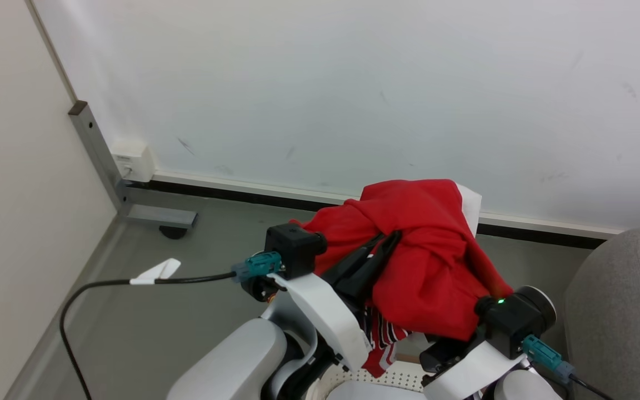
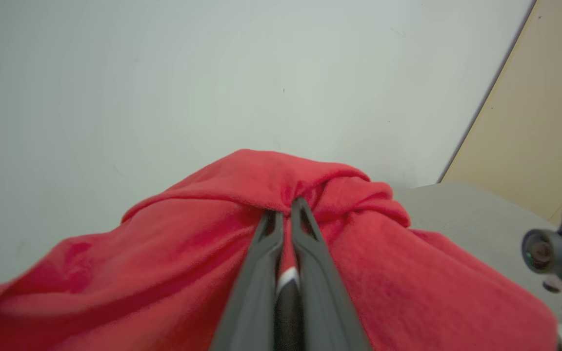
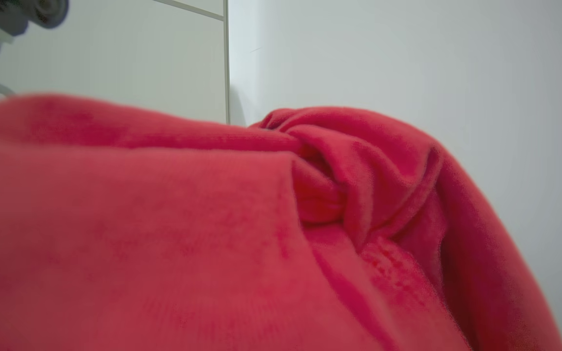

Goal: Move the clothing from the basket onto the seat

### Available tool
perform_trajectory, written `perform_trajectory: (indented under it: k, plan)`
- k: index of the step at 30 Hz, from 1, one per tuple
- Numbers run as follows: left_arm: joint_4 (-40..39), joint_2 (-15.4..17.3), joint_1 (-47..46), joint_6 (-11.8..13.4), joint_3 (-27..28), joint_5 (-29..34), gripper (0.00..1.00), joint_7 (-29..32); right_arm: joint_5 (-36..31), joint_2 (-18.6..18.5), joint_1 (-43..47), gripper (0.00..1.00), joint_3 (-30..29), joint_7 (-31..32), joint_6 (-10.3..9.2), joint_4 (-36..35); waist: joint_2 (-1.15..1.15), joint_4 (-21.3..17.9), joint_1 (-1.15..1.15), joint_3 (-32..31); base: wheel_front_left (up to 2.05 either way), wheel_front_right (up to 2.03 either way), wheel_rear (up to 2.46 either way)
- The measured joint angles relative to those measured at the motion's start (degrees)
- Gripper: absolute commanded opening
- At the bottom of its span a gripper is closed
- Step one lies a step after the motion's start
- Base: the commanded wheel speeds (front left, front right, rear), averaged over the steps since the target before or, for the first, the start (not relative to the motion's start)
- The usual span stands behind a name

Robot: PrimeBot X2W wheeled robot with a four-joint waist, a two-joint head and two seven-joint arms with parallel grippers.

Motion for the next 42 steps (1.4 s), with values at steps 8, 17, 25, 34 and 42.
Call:
perform_trajectory:
  k: [8,17,25,34,42]
  plan:
    - [0.4,0.7,0.8,0.3,0.5,-0.4,0.00,-0.6,0.2,0.0,1.0,0.00,-0.5,0.0,0.00,-0.6,0.00,-0.9,0.00,0.4,0.00,0.00,0.00]
    - [0.5,1.4,1.2,0.7,0.5,-0.3,0.00,-2.1,0.5,0.2,1.9,0.00,-2.7,0.0,0.00,-2.0,0.00,-2.6,0.00,1.7,0.00,0.00,0.00]
    - [0.5,2.3,1.3,0.2,-0.4,0.7,1.00,-3.0,1.0,0.4,2.0,0.00,-5.7,0.0,0.00,-2.6,0.00,-4.6,0.00,2.4,0.00,0.00,0.00]
    - [-1.8,3.5,3.5,0.1,-2.0,1.8,1.00,-4.4,0.9,-0.4,3.1,0.00,-10.7,0.0,0.00,-3.3,0.00,-7.8,0.00,3.3,0.00,0.00,0.00]
    - [-5.1,5.1,3.7,-0.6,-2.2,4.2,1.00,-8.0,0.0,-1.9,3.5,0.00,-14.0,0.0,0.00,-4.0,0.00,-13.3,0.00,4.7,0.00,0.00,0.00]
